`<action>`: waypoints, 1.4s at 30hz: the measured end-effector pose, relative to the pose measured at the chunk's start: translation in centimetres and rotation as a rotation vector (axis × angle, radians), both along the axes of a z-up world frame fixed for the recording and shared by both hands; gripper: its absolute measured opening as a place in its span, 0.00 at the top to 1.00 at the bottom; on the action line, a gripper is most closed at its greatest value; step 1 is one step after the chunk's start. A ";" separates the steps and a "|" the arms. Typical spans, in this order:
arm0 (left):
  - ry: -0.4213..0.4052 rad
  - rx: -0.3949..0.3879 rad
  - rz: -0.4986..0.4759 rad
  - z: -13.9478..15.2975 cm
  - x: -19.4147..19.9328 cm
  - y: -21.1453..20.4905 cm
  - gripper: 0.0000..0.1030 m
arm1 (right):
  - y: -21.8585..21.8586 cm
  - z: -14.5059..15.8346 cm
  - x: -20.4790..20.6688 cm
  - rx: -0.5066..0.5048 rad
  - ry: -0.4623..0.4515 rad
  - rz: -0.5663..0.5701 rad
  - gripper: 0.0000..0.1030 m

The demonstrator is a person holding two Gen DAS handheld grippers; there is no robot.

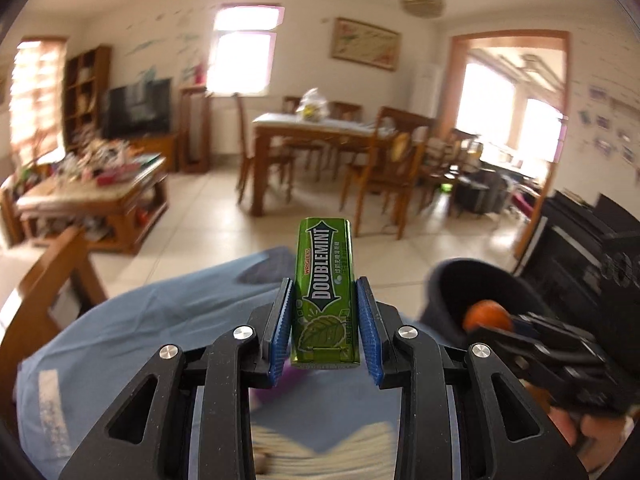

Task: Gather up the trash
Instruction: 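Carry the gum pack and orange over the black bin and open both grippers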

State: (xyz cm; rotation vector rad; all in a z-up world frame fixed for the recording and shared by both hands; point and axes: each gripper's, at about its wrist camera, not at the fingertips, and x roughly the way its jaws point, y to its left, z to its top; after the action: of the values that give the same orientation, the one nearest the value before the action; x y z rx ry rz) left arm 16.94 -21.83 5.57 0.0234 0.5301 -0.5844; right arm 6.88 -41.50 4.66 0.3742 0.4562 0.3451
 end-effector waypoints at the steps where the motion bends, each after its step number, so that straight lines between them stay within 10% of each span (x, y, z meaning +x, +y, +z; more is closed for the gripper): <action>1: -0.008 0.003 -0.024 0.3 -0.8 -1.1 0.70 | -1.1 0.3 -0.5 -0.003 -0.011 -0.024 0.64; 18: 0.091 0.034 -0.283 -4.2 -5.1 -17.2 0.70 | -16.6 -4.2 -3.8 0.055 0.064 -0.398 0.65; 42: 0.189 0.131 -0.358 -9.3 -3.2 -25.5 0.69 | -20.7 -8.8 -3.6 0.132 0.173 -0.454 0.63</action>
State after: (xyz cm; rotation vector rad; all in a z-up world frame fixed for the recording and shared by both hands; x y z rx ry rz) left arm 13.71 -47.37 -3.74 0.1918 0.7552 -0.9060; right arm 3.26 -62.18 -4.15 0.6249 0.5033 -0.1005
